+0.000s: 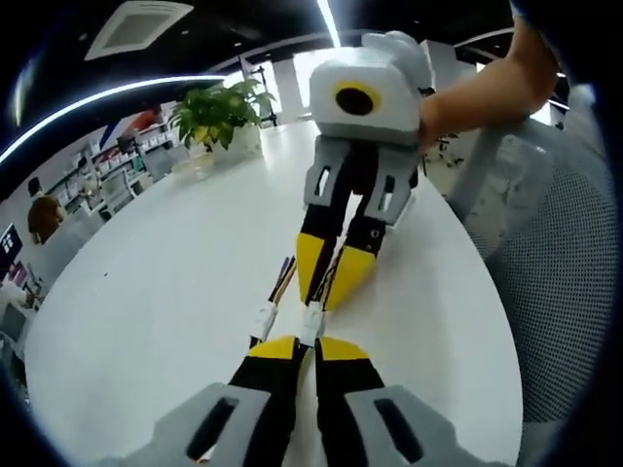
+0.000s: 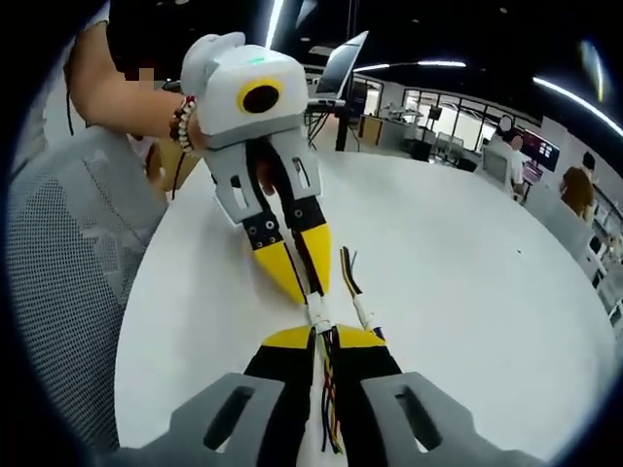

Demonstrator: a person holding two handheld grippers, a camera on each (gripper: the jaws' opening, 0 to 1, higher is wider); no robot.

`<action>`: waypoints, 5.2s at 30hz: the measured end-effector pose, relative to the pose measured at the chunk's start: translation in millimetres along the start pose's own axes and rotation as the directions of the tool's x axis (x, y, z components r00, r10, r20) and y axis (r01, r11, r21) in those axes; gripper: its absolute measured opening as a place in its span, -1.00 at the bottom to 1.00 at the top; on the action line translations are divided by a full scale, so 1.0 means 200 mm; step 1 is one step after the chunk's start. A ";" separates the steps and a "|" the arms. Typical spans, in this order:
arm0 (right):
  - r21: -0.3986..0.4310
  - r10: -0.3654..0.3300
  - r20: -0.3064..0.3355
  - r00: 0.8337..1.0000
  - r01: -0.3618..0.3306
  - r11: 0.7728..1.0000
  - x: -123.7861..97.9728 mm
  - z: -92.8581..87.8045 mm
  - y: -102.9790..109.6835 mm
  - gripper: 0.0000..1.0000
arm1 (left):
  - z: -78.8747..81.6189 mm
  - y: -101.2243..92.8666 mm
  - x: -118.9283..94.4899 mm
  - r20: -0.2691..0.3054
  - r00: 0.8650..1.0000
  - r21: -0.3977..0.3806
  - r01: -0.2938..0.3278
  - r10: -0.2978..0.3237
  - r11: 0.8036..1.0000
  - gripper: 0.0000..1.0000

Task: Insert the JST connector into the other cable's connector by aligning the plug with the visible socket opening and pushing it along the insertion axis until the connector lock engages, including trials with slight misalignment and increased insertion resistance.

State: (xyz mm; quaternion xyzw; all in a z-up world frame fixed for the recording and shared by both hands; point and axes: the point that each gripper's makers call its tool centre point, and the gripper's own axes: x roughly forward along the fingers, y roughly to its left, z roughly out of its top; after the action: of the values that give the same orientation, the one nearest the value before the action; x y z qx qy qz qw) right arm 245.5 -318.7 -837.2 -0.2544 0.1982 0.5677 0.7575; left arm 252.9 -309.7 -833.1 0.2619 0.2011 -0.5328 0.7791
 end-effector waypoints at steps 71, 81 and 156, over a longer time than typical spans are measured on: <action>0.225 -0.138 0.112 0.984 0.110 0.968 -0.11 0.06 -0.18 -0.68 | 0.12 0.12 -0.12 0.230 0.970 -0.306 0.001 0.073 0.952 -0.70; 0.245 -0.190 0.123 0.974 0.156 0.957 -0.19 0.09 -0.23 -0.64 | 0.18 0.14 -0.17 0.252 0.962 -0.324 -0.020 0.107 0.946 -0.59; 0.541 -0.601 0.039 0.799 0.488 0.684 -1.09 0.00 0.14 0.46 | 0.04 -0.24 -1.15 0.158 0.755 -0.627 -0.422 0.637 0.655 0.98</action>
State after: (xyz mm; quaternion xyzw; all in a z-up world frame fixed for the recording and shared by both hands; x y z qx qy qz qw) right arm 157.2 -478.7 -713.8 -0.0318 0.1722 0.2665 0.9478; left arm 126.6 -162.2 -698.7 -0.0317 0.1112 -0.2334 0.9655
